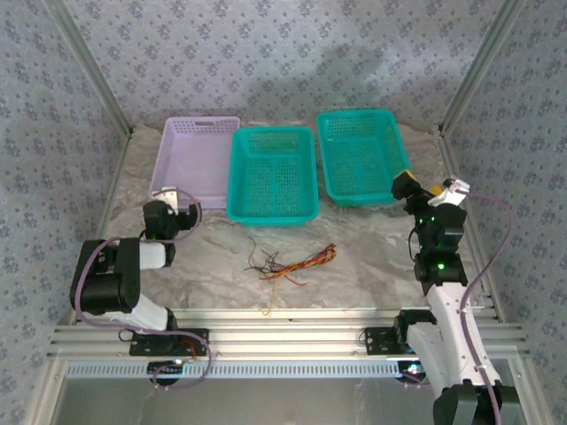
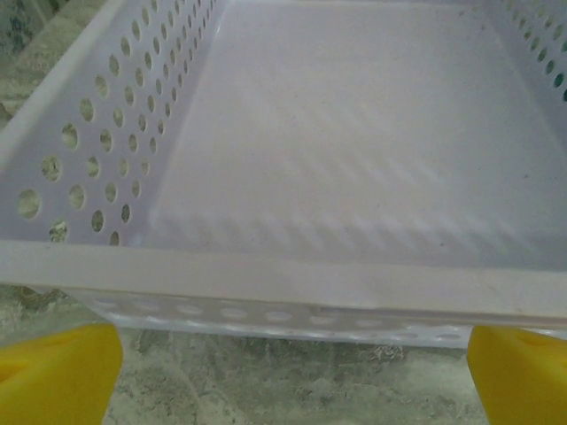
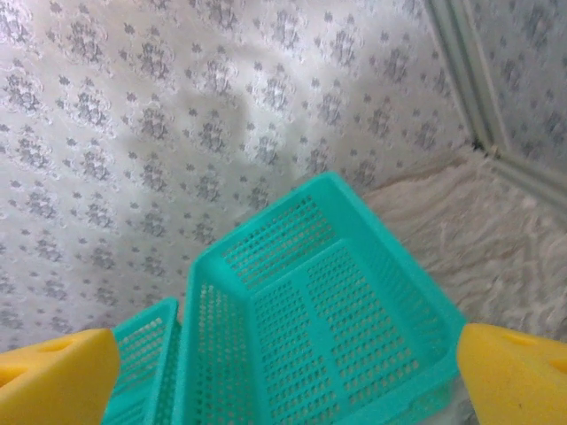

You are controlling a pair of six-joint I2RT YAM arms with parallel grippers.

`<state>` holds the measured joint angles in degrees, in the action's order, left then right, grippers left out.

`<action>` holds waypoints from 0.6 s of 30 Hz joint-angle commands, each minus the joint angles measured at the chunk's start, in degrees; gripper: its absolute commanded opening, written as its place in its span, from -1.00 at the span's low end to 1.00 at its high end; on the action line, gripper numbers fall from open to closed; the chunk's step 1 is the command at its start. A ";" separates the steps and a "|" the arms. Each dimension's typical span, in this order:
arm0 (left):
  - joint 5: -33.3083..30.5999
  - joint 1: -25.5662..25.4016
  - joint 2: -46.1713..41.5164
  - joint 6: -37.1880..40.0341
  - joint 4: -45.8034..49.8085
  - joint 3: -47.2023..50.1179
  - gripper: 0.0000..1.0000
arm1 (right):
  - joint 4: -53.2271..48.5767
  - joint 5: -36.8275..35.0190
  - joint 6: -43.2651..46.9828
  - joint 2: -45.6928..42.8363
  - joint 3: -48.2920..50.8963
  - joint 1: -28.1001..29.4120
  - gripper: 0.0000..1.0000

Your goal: Untangle the cables

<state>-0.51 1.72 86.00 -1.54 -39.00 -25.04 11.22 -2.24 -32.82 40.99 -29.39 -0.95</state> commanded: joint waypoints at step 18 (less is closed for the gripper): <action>0.23 -1.19 -31.23 -33.45 44.08 -14.12 0.99 | -30.14 -12.05 9.00 4.86 -9.82 27.96 1.00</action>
<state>-0.86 0.62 58.74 -23.70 -5.69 -35.75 -10.59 -9.08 -23.27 47.00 -38.06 24.75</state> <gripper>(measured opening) 0.996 0.999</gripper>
